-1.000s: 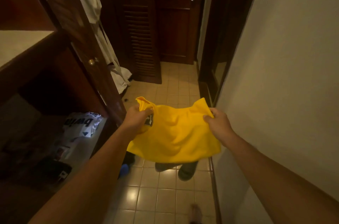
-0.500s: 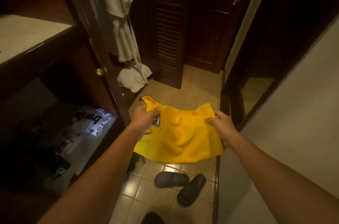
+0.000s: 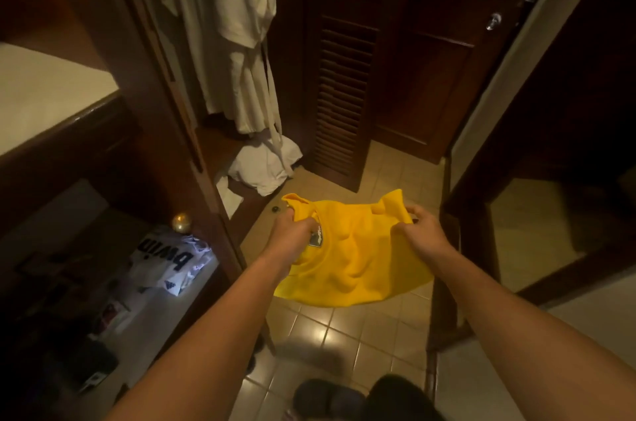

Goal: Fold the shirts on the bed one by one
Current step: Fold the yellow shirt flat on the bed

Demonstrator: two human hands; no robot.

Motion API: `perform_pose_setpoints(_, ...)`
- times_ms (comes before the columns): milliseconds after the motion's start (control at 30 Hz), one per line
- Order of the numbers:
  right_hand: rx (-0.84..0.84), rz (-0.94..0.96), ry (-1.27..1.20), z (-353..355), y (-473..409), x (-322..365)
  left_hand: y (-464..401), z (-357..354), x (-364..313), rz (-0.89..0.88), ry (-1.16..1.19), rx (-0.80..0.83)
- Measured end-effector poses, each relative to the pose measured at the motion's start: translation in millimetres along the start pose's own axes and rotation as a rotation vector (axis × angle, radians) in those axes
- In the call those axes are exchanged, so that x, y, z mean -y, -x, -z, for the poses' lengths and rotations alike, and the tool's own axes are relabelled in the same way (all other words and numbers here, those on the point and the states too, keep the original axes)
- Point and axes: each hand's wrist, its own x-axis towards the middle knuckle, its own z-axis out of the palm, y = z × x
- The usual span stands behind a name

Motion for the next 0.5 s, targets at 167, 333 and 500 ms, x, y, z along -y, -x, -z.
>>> perform_pose_setpoints(167,-0.008,0.057,0.049,-2,-58,34,-50,0,-28,0.004,-0.006,-0.014)
perform_pose_setpoints(333,0.078,0.09,0.076,-5,-136,56,-107,-2,-47,0.03,0.007,-0.071)
perform_pose_setpoints(500,0.16,0.139,0.126,1,-251,78,-192,-19,-71,0.073,-0.044,-0.169)
